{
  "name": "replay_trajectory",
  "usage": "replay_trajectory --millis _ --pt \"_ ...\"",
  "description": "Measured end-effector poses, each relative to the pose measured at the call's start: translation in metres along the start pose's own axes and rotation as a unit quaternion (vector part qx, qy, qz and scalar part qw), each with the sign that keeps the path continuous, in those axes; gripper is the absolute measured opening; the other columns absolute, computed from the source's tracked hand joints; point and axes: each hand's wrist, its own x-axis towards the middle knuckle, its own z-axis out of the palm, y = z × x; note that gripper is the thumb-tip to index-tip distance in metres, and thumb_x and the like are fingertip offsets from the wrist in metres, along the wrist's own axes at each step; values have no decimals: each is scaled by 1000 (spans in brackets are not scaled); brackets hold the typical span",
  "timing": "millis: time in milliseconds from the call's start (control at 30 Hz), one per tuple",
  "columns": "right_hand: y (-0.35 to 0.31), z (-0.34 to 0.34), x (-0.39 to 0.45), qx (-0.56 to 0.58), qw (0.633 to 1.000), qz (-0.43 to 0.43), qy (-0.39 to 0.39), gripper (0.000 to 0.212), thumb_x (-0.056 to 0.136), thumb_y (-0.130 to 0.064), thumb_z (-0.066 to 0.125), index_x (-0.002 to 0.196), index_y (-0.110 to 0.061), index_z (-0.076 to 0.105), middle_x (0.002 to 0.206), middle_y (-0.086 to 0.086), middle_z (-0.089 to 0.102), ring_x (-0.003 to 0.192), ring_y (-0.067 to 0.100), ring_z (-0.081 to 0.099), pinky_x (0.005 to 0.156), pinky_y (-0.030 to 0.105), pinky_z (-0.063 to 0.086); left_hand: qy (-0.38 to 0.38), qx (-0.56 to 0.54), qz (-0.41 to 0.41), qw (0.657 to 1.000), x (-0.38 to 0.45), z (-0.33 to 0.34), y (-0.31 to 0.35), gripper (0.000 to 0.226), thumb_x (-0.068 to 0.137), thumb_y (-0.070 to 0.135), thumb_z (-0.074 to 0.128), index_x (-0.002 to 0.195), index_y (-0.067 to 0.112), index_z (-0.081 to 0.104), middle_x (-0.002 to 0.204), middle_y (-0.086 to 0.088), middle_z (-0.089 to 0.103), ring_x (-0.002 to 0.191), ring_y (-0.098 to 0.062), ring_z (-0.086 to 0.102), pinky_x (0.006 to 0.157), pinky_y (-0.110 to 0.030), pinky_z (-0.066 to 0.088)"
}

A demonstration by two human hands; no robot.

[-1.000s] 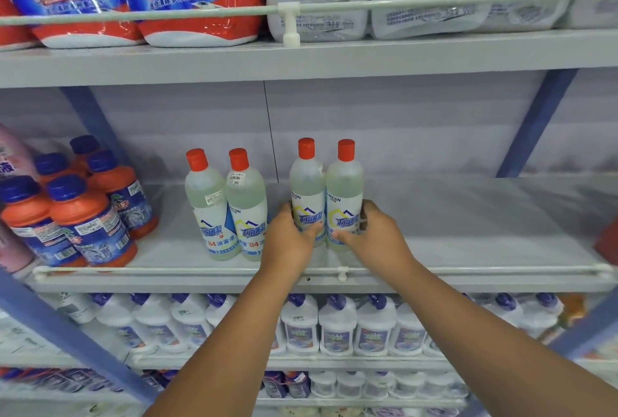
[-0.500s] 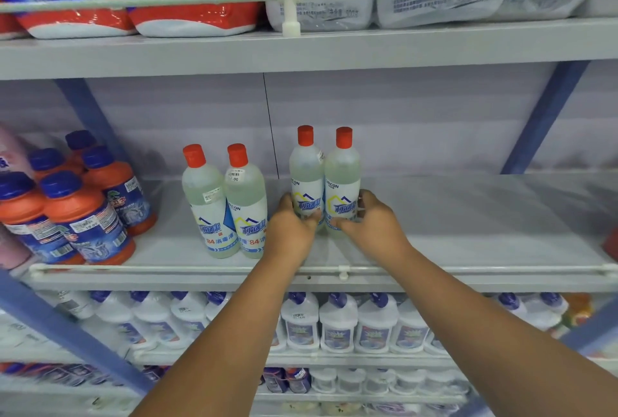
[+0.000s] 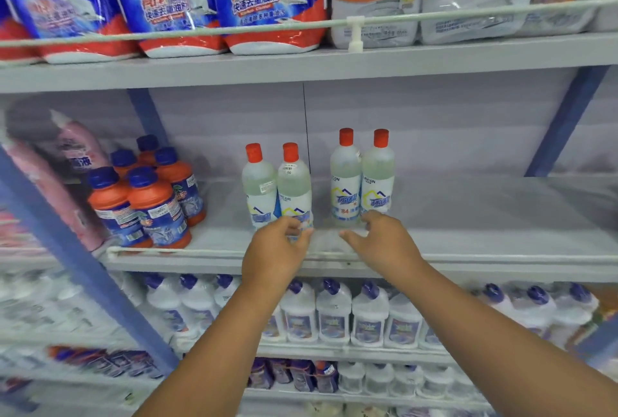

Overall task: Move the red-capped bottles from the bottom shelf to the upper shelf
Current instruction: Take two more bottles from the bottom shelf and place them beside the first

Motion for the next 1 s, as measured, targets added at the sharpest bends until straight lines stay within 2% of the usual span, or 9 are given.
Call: replay_trajectory --millis 100,200,267,400,533,667,800,1000 --pt "-25 24 -11 -29 999 -28 -20 61 93 -46 67 143 -16 51 135 8 60 123 24 57 93 29 44 3 119 22 993 11 -25 -26 34 85 58 67 94 25 69 98 7 70 94 -19 67 77 -33 54" --pt "-43 43 -15 -103 993 -52 -31 70 95 -48 63 150 -15 37 143 10 52 130 27 49 100 36 46 22 229 71 971 26 -39 -45 51 81 69 65 103 22 69 100 0 68 95 -24 65 77 -34 50" --pt "-52 50 -15 -116 992 -45 -23 72 95 -50 62 150 -14 35 144 10 51 131 27 49 100 38 46 31 238 94 966 33 -44 -54 56 80 71 64 106 22 68 100 -2 68 95 -24 64 78 -34 49" --pt "-68 62 -13 -69 998 -11 -1 62 92 -47 67 139 -13 45 133 8 59 120 26 57 91 34 46 -35 140 43 989 43 -49 -64 53 79 65 70 115 26 59 111 2 68 102 -23 64 78 -35 51" --pt "-80 71 -7 17 1000 12 18 50 86 -37 76 126 -15 55 121 3 66 112 20 63 80 25 42 -76 37 32 996 52 -48 -68 47 79 54 76 117 33 57 111 12 70 98 -15 68 78 -34 55" --pt "-86 87 0 72 995 38 50 48 80 -34 83 116 -14 58 113 2 67 104 18 65 80 26 46 -75 -26 22 997 56 -43 -73 42 82 41 79 117 27 61 109 10 72 95 -14 69 81 -37 58" --pt "-84 94 9 69 993 52 79 41 84 -32 80 110 -12 56 109 5 68 101 22 65 75 26 44 -73 -61 17 995 64 -38 -73 35 84 31 79 115 22 64 102 10 70 87 -9 65 74 -26 48" --pt "-83 93 26 63 992 76 81 37 87 -32 77 110 -10 59 108 4 71 99 23 68 73 25 44 -67 -77 13 995 80 -25 -70 39 83 30 80 118 22 64 104 5 73 91 -14 68 80 -33 57"
